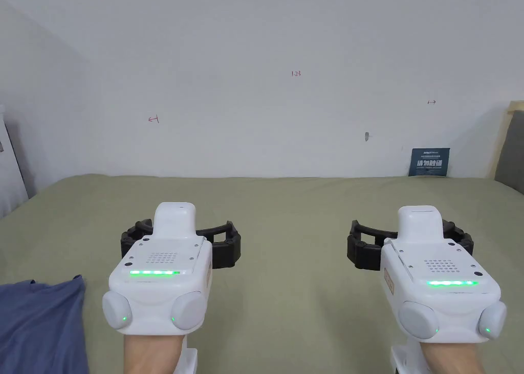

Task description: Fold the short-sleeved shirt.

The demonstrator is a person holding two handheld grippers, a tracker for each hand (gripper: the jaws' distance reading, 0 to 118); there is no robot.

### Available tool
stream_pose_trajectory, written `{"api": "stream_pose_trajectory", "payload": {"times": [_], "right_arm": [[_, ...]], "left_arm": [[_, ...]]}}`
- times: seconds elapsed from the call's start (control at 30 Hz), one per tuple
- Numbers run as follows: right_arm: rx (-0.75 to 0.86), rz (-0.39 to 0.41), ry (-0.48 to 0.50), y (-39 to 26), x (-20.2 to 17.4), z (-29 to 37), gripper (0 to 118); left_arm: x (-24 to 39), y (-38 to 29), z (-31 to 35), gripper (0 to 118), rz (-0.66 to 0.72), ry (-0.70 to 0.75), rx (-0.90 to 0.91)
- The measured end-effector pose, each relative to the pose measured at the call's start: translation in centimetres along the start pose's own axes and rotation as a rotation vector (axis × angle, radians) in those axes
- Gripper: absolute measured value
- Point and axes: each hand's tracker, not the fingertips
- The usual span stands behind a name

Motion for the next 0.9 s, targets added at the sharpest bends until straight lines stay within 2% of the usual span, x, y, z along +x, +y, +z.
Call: {"api": "stream_pose_trajectory", "payload": {"times": [0.9], "right_arm": [[-0.022, -0.005, -0.018, 0.08, 0.48, -0.30, 117]], "left_arm": [[0.05, 0.37, 0.49, 118, 0.003, -0.001, -0.007]]}}
